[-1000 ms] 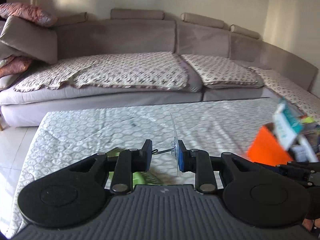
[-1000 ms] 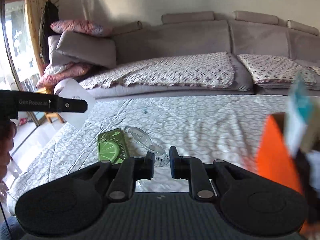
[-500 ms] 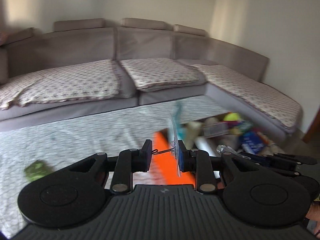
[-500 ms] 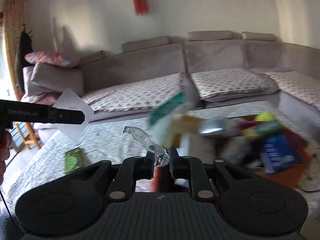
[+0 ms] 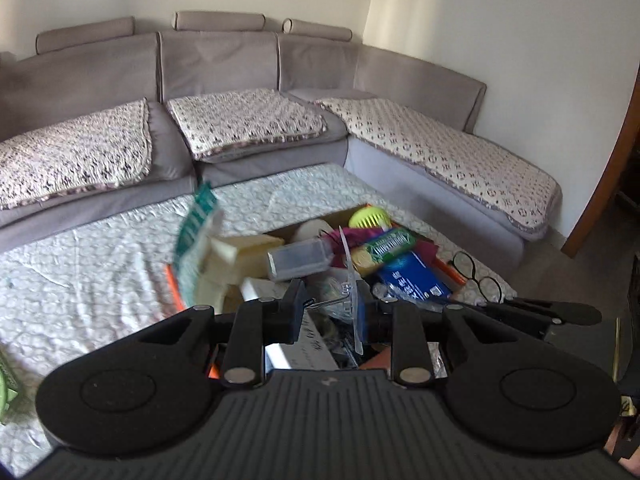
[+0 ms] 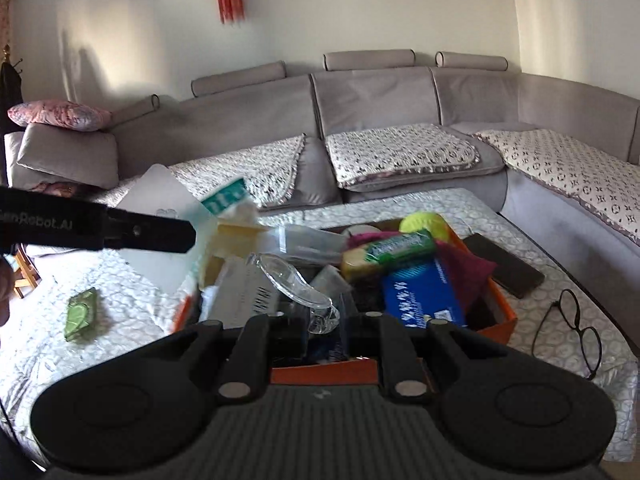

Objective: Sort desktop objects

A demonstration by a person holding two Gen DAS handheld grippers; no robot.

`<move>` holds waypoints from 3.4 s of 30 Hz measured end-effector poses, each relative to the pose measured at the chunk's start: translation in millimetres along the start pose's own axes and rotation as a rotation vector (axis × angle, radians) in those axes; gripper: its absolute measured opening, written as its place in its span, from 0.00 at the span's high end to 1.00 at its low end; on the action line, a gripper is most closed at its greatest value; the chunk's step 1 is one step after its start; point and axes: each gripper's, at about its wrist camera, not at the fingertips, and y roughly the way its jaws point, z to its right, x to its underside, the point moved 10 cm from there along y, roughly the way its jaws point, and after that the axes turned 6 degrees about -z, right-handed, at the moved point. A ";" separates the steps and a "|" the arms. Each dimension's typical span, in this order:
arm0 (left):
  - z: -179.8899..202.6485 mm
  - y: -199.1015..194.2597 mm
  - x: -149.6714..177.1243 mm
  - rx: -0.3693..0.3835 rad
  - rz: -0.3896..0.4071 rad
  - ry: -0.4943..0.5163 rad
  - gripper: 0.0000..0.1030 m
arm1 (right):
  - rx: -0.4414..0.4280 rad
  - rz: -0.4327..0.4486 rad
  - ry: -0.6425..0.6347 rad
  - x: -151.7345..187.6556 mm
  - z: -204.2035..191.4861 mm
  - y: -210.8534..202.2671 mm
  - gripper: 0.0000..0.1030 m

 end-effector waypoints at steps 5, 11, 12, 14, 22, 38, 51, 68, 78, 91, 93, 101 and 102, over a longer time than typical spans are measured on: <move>2.6 20.5 10.1 -0.006 -0.050 -0.001 0.75 | 0.017 -0.018 0.017 1.9 17.1 10.5 0.86; 0.4 41.5 15.7 -0.012 -0.088 -0.002 0.74 | 0.011 -0.054 0.042 6.3 27.9 25.4 0.86; 5.6 40.1 17.1 -0.010 -0.096 0.000 0.74 | 0.008 -0.060 0.044 6.9 29.0 27.5 0.86; 9.0 39.8 19.1 -0.013 -0.107 0.005 0.74 | 0.008 -0.071 0.047 8.2 30.3 31.1 0.84; 11.5 37.0 11.6 -0.042 -0.087 -0.027 0.31 | -0.011 -0.068 0.042 7.2 23.9 28.3 0.51; 14.0 16.4 3.5 -0.053 -0.024 -0.023 0.15 | 0.009 -0.031 0.046 6.7 14.7 13.1 0.38; 15.3 8.1 3.5 -0.045 -0.010 -0.023 0.15 | 0.009 -0.020 0.041 8.5 4.4 0.5 0.36; 5.4 -20.8 10.7 -0.084 0.029 -0.040 0.11 | 0.054 0.044 0.027 4.5 -17.2 -26.3 0.05; -45.7 -66.1 37.2 -0.187 0.103 -0.107 0.00 | 0.071 0.065 0.018 7.7 -60.1 -33.8 0.00; -188.5 -150.2 153.9 -0.614 0.132 -0.246 0.00 | -0.113 0.070 -0.180 59.2 -233.9 3.6 0.00; -212.3 -159.8 168.5 -0.673 0.125 -0.270 0.00 | -0.153 0.041 -0.209 66.1 -261.3 19.5 0.00; -279.1 -188.4 190.0 -0.786 0.142 -0.425 0.00 | -0.292 0.091 -0.389 67.2 -350.7 60.6 0.00; -285.6 -186.2 188.6 -0.789 0.142 -0.436 0.00 | -0.302 0.096 -0.403 64.7 -357.7 68.6 0.00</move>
